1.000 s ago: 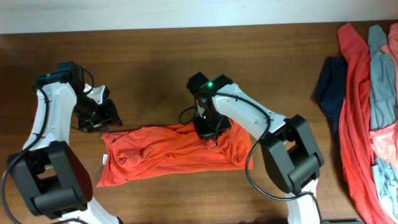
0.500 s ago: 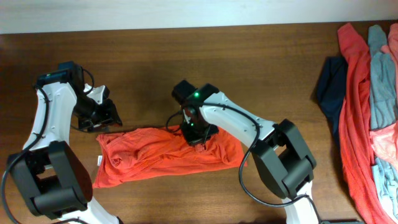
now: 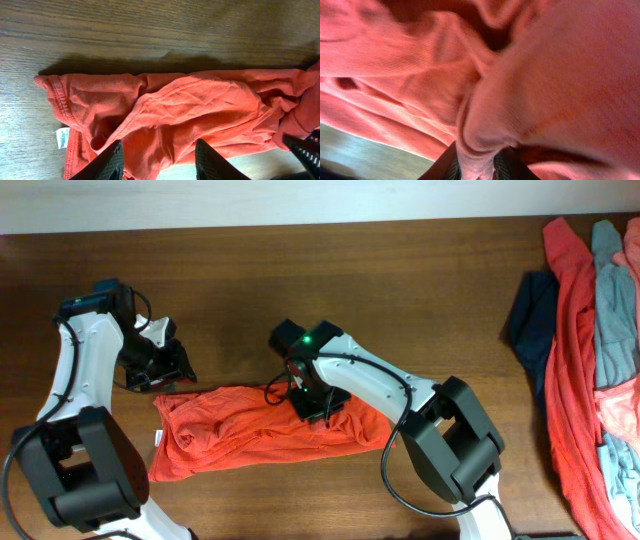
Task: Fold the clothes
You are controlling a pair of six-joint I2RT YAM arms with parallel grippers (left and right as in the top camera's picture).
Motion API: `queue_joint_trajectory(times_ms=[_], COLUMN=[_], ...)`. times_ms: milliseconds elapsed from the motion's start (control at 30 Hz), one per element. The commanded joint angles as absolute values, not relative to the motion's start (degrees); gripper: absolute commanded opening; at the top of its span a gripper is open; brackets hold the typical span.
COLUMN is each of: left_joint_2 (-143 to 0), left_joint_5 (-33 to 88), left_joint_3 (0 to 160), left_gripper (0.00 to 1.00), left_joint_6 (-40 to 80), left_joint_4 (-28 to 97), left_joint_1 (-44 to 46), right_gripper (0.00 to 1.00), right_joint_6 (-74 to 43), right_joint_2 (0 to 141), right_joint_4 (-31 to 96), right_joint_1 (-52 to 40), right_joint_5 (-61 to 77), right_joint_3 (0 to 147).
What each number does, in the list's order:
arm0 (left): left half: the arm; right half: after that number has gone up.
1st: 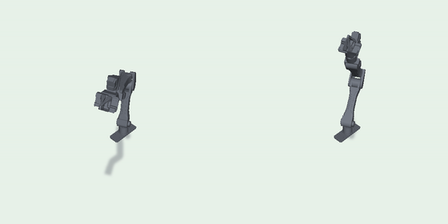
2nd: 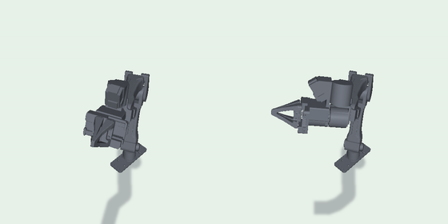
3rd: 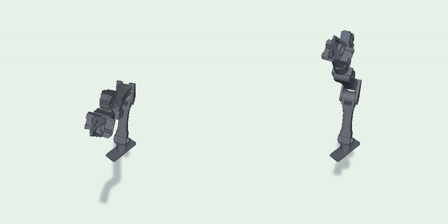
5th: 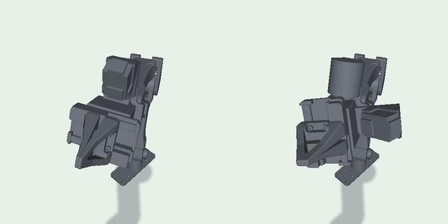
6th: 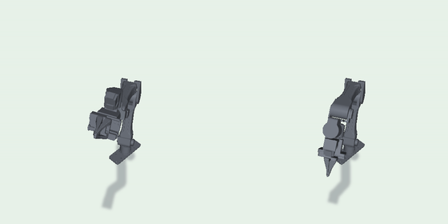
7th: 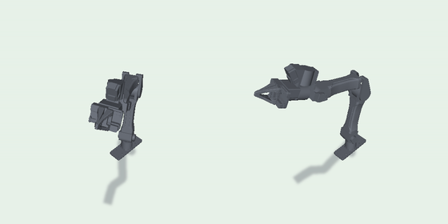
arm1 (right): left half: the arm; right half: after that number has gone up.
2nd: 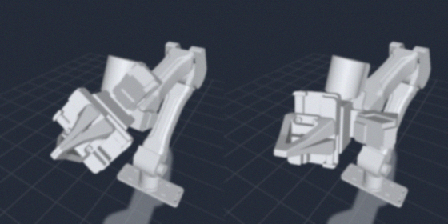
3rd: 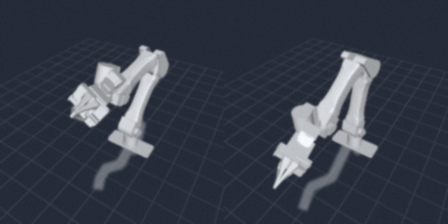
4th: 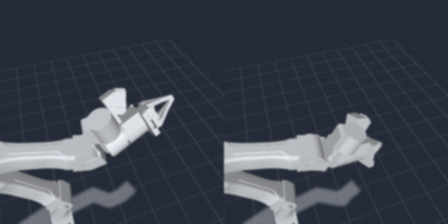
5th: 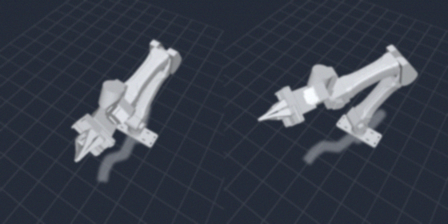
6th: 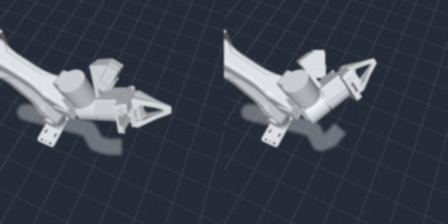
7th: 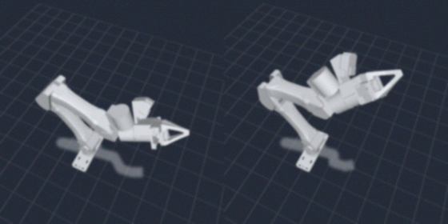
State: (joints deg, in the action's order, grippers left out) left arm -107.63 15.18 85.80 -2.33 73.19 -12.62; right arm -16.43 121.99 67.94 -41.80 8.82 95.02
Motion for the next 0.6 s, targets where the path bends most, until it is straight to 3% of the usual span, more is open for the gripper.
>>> queue_joint_trajectory(times_ms=[0,567], left_joint_2=[-107.0,-107.0], left_joint_5=[15.7,15.7], left_joint_3=[86.5,86.5], left_gripper=[0.46,0.46], left_joint_6=[-2.2,-2.2], left_joint_4=[73.1,73.1], left_joint_1=[-12.8,-12.8], right_gripper=[0.26,0.28], right_joint_6=[-16.4,-11.7], right_joint_2=[120.2,113.5], right_joint_4=[69.6,75.1], right_joint_1=[-40.0,-35.6], right_joint_5=[3.2,1.9], right_joint_3=[96.9,99.6])
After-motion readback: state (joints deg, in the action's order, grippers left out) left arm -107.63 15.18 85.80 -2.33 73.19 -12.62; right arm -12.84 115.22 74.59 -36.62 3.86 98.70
